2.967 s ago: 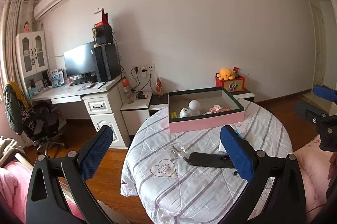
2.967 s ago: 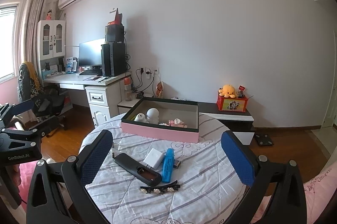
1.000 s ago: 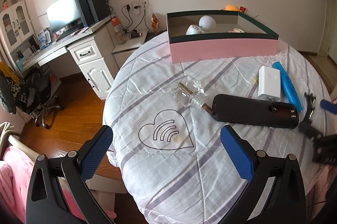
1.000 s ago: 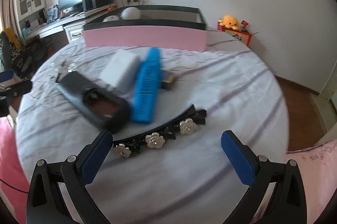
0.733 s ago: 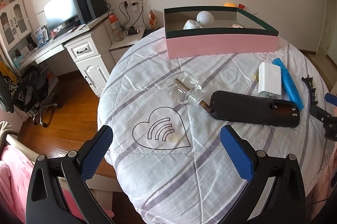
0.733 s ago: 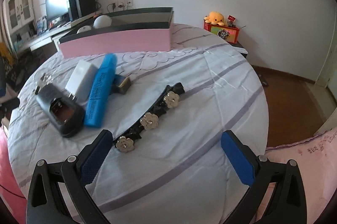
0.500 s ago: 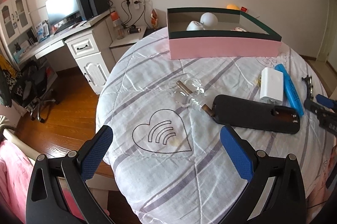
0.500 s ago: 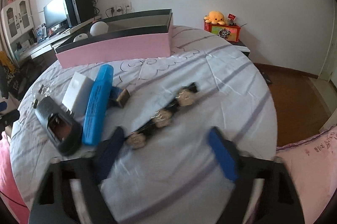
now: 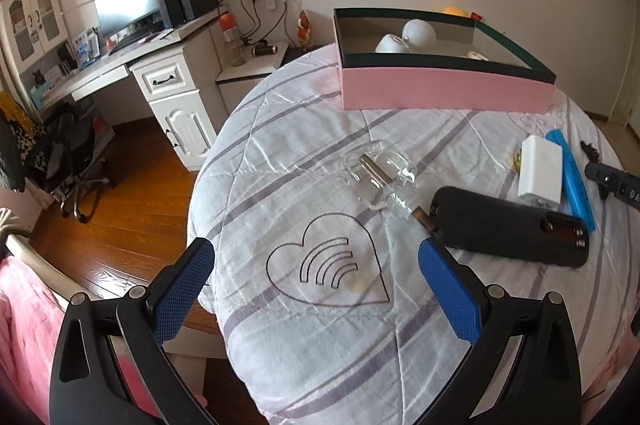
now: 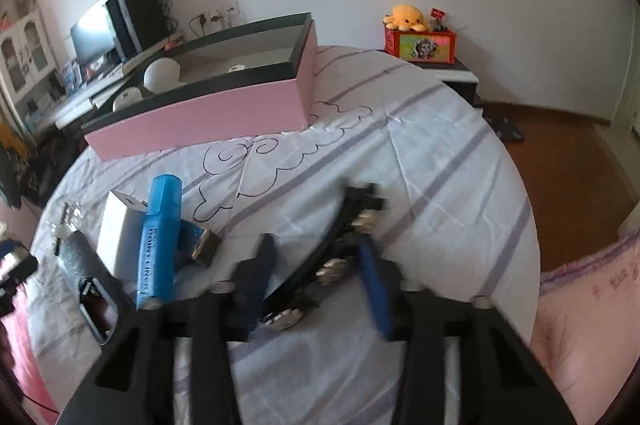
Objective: Organize rigid objects
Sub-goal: 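Grasp the glass bottle with the left tool while the right tool grasps the hair clip, then lift the glass bottle with the left tool while the right tool lifts the hair clip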
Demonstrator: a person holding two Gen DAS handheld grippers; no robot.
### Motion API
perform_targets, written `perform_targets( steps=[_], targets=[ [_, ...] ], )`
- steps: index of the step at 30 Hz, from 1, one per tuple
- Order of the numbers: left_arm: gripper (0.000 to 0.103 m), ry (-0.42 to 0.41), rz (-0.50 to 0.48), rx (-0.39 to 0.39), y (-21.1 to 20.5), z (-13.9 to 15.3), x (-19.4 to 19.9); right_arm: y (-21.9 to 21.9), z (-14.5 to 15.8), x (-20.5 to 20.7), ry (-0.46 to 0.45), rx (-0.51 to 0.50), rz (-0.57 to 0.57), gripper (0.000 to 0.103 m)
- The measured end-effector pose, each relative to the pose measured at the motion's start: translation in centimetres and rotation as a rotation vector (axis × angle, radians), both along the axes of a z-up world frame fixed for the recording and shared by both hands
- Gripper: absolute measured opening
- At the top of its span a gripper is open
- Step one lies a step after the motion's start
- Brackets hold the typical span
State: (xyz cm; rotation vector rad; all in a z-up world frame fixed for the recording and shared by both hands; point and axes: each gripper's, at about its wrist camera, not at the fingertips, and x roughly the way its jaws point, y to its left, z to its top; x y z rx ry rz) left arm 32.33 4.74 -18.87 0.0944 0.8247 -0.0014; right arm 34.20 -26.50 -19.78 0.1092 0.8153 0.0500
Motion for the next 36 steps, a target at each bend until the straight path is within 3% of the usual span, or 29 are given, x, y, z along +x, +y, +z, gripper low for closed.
perform_targets(
  steps=[3,11,20,23,27,33,36],
  targets=[
    [0.103,0.003,0.010,-0.020,0.0,0.0,0.7,0.5,0.1,0.5,-0.007,-0.017,0.042,0.023],
    [0.103,0.035,0.023,-0.105,-1.3,-0.8,3.7,0.9,-0.2,1.2,-0.002,-0.032,0.080,0.021],
    [0.101,0.060,0.137,-0.074,-1.7,-2.9,6.8,1.0,-0.2,1.3,0.002,-0.050,0.079,0.021],
    [0.089,0.052,0.111,-0.078,-2.0,-2.9,6.8,1.0,-0.3,1.3,0.002,-0.058,0.079,0.021],
    [0.056,0.027,0.085,-0.087,-2.1,-2.7,6.6,1.3,-0.3,1.2,0.002,-0.082,0.077,0.021],
    [0.053,0.032,0.050,-0.117,-1.9,-2.8,6.9,1.8,-0.3,1.3,0.004,-0.101,0.077,0.021],
    [0.057,0.037,0.032,-0.122,-1.9,-2.8,7.1,2.1,-0.3,1.3,0.005,-0.116,0.076,0.022]
  ],
)
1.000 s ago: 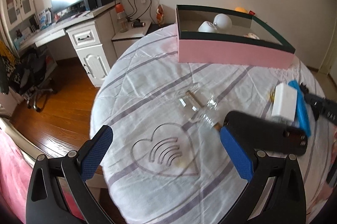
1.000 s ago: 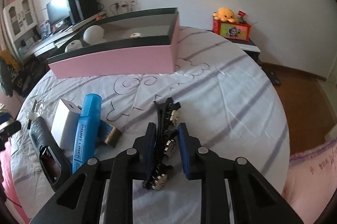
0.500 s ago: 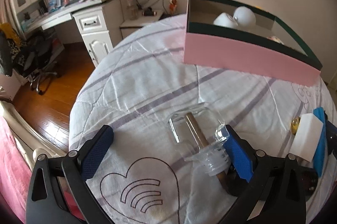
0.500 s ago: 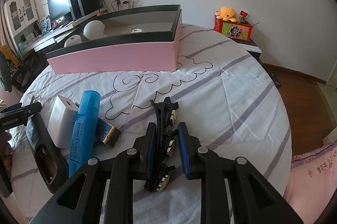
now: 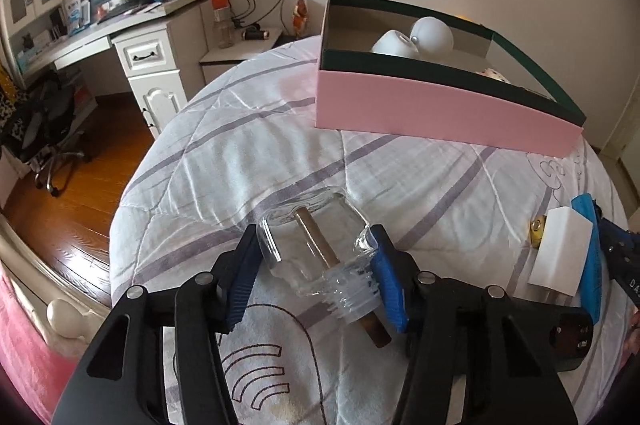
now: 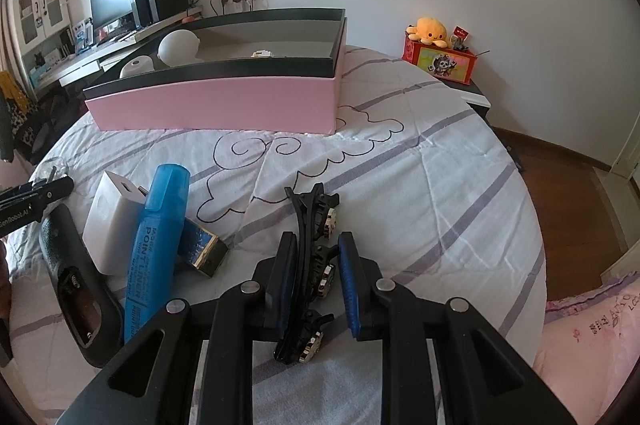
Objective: Organize rigid objects
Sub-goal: 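Lift the glass bottle with the left tool while the right tool lifts the hair clip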
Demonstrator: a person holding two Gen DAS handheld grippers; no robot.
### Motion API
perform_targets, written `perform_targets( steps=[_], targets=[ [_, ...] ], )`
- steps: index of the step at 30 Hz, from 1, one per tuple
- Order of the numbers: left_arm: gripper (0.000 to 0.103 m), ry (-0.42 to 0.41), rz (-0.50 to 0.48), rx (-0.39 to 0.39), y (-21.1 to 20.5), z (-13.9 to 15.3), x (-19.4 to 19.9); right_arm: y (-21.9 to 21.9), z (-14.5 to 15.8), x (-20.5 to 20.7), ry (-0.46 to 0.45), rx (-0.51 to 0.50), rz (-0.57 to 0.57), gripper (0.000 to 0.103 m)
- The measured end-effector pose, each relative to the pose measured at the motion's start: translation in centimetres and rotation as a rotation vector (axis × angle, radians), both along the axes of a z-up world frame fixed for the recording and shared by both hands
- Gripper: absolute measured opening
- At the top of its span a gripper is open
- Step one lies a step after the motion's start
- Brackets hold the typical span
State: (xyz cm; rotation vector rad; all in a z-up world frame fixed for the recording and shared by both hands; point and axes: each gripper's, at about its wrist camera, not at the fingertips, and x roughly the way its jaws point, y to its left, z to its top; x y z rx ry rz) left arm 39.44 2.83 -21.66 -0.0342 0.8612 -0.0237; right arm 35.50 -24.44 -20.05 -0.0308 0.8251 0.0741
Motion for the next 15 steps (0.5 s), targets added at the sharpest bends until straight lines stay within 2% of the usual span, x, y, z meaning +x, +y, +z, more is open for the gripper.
perform_targets(
  steps=[3,4,5,12,15],
  targets=[
    [0.061,0.004,-0.014,0.015,-0.4,0.0,0.0,0.0,0.0,-0.1,-0.002,-0.008,-0.001,0.022],
    [0.060,0.003,-0.011,0.024,-0.5,0.0,-0.1,0.0,0.0,-0.1,-0.002,-0.008,-0.001,0.022],
    [0.052,-0.003,-0.005,0.032,-0.6,0.0,-0.2,0.0,0.0,-0.1,-0.003,-0.008,0.000,0.022],
    [0.052,-0.041,-0.012,0.019,-0.5,0.5,-1.5,0.6,0.1,-0.6,-0.024,-0.051,-0.002,0.019],
    [0.052,-0.048,-0.033,0.019,-0.7,0.7,-2.3,0.4,0.2,-0.9,-0.032,-0.034,0.001,0.019]
  ],
)
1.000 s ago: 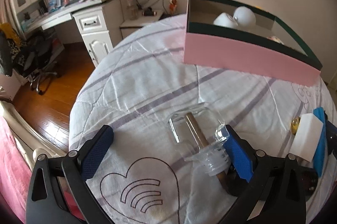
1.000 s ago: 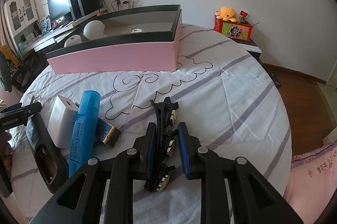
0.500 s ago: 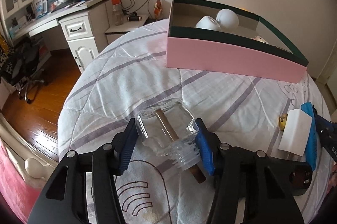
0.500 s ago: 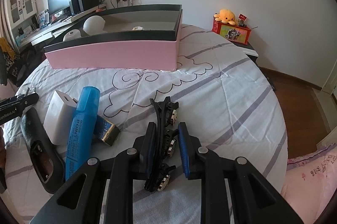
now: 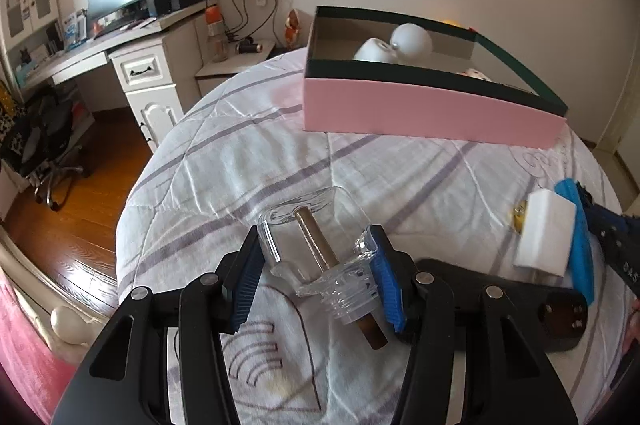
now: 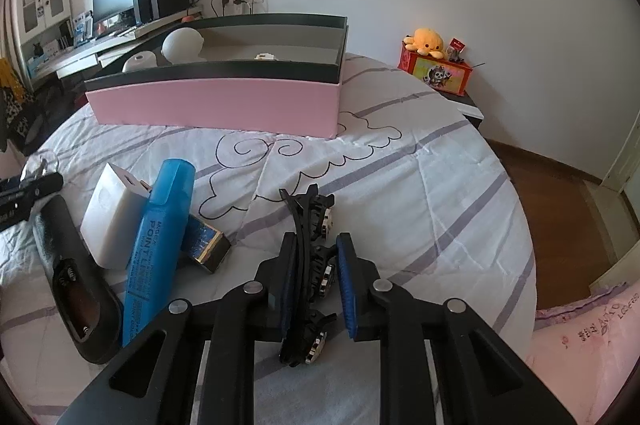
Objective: Organize rigid objects
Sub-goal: 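Lift the glass bottle with the left tool while the right tool lifts the hair clip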
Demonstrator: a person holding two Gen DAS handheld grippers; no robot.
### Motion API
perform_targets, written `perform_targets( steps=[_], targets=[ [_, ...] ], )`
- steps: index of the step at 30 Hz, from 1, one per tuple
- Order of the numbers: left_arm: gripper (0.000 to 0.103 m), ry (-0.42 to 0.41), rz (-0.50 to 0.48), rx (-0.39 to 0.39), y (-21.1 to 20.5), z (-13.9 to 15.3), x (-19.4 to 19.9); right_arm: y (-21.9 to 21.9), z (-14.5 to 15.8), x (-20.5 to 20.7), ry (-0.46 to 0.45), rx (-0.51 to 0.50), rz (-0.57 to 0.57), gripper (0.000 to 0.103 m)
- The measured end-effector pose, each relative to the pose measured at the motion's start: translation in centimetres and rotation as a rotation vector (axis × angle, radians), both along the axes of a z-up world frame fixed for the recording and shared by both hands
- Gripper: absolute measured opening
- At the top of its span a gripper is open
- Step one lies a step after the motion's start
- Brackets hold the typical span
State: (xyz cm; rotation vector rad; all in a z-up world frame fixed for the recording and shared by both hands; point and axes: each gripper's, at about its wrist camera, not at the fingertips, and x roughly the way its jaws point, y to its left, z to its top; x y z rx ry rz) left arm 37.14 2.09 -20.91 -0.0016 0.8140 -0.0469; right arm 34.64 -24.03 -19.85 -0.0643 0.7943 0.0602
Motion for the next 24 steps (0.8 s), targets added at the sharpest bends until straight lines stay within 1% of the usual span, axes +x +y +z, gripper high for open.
perform_targets(
  steps=[4,9,11,15,18,24],
  targets=[
    [0.052,-0.014,-0.025,-0.027,0.1,1.1,-1.2,-0.9,0.3,-0.3,-0.012,0.058,-0.001,0.019],
    [0.052,-0.061,-0.044,-0.005,0.1,2.9,-2.9,-0.8,1.0,-1.1,-0.016,0.097,0.012,0.019],
    [0.052,-0.086,-0.045,-0.001,0.1,3.9,-3.6,-0.4,1.6,-1.7,-0.035,0.108,0.021,0.019],
    [0.052,-0.150,-0.024,0.021,0.4,6.0,-4.9,0.7,3.6,-3.0,-0.078,0.105,0.053,0.019],
    [0.052,-0.188,-0.022,0.009,0.7,7.7,-6.1,1.7,5.5,-3.9,-0.124,0.099,0.076,0.019],
    [0.052,-0.260,-0.015,0.016,1.2,10.7,-7.9,3.6,9.5,-5.7,-0.215,0.088,0.126,0.019]
  ],
)
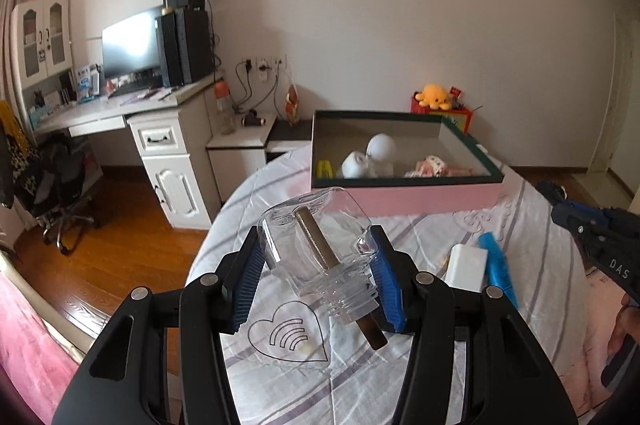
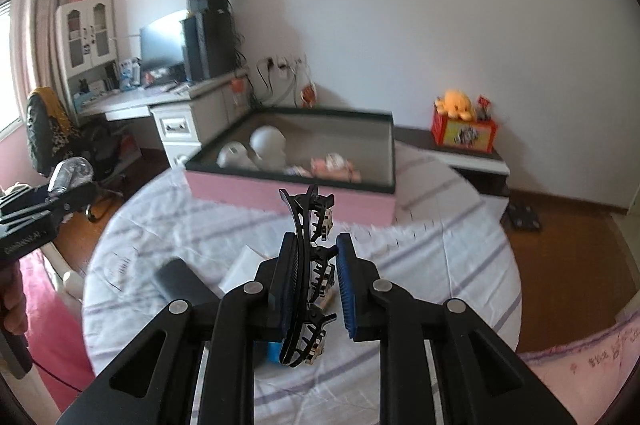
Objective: Organize rigid objects
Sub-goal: 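Lift the glass bottle with the left tool while the right tool lifts the hair clip, then carry the glass bottle with the left tool while the right tool carries the clip over the box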
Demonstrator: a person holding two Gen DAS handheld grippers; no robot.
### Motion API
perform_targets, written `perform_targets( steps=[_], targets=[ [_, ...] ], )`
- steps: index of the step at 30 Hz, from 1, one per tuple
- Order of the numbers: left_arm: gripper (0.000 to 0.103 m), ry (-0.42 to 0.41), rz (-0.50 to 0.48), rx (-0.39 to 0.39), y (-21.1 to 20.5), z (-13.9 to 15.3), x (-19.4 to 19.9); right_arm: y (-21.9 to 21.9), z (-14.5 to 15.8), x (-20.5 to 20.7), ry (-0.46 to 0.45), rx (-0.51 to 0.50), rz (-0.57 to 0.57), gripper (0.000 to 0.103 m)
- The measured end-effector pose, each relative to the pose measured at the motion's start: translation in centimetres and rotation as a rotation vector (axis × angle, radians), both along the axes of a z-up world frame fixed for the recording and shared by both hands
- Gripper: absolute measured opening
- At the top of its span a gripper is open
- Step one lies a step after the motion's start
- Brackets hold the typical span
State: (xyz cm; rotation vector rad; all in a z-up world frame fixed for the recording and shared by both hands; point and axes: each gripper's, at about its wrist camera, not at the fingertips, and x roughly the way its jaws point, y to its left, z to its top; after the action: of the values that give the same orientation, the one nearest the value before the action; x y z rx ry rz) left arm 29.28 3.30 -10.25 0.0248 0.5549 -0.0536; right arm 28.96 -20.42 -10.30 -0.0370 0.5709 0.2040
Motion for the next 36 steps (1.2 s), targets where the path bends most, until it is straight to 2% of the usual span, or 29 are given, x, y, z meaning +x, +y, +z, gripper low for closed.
perform_targets(
  steps=[3,7,9,19,26,36],
  targets=[
    [0.052,-0.031,-0.009,0.009,-0.1,1.2,-0.8,0.7,1.7,-0.4,-0.041,-0.008,0.022,0.019],
    [0.052,-0.066,-0.017,0.060,-0.8,2.5,-1.3,1.6,3.3,-0.6,-0.081,-0.015,0.048,0.019],
    [0.052,-0.075,-0.027,0.052,-0.8,2.9,-1.3,2.0,3.8,-0.5,-0.097,-0.021,0.058,0.019],
    [0.052,-0.137,-0.020,0.072,-1.2,5.4,-0.4,2.7,4.7,1.5,-0.110,-0.043,0.088,0.019],
    [0.052,-0.149,-0.043,0.092,-2.5,6.3,2.9,2.7,4.5,4.0,-0.093,-0.065,0.101,0.019],
    [0.052,-0.081,-0.108,0.110,-5.3,4.8,11.1,2.1,2.8,10.4,-0.019,-0.118,0.113,0.019]
  ],
)
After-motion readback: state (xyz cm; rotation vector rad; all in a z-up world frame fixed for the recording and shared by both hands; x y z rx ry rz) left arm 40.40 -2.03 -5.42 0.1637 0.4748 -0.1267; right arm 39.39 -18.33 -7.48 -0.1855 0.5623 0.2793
